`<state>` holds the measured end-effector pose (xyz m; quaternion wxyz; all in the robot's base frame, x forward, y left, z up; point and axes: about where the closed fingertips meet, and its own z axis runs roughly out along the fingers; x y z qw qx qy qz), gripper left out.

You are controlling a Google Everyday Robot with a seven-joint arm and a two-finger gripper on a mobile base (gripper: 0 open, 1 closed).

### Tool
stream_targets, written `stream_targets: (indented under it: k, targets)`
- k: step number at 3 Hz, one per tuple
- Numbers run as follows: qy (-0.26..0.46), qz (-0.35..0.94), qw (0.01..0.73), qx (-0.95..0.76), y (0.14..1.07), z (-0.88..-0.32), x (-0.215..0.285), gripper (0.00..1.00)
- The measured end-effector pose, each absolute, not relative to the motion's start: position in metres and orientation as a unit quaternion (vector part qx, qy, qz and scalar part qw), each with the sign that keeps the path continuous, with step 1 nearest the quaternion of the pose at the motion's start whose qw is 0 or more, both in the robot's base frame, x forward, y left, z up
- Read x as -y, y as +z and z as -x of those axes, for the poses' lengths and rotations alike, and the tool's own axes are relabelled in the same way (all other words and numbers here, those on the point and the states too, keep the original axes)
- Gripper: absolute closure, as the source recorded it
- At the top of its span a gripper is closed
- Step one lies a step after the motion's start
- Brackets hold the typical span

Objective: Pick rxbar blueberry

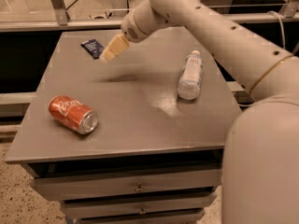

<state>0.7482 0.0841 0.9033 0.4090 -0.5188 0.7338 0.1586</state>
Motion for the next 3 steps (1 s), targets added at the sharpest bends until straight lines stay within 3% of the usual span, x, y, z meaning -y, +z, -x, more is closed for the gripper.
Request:
stream_targets:
  k: [2, 3]
  targets:
    - [0.19, 0.482, 0.415, -0.748, 0.867, -0.8, -0.154, 0.0]
    - [0.191, 0.462, 0.413, -0.761, 0.85, -0.818, -0.162, 0.0]
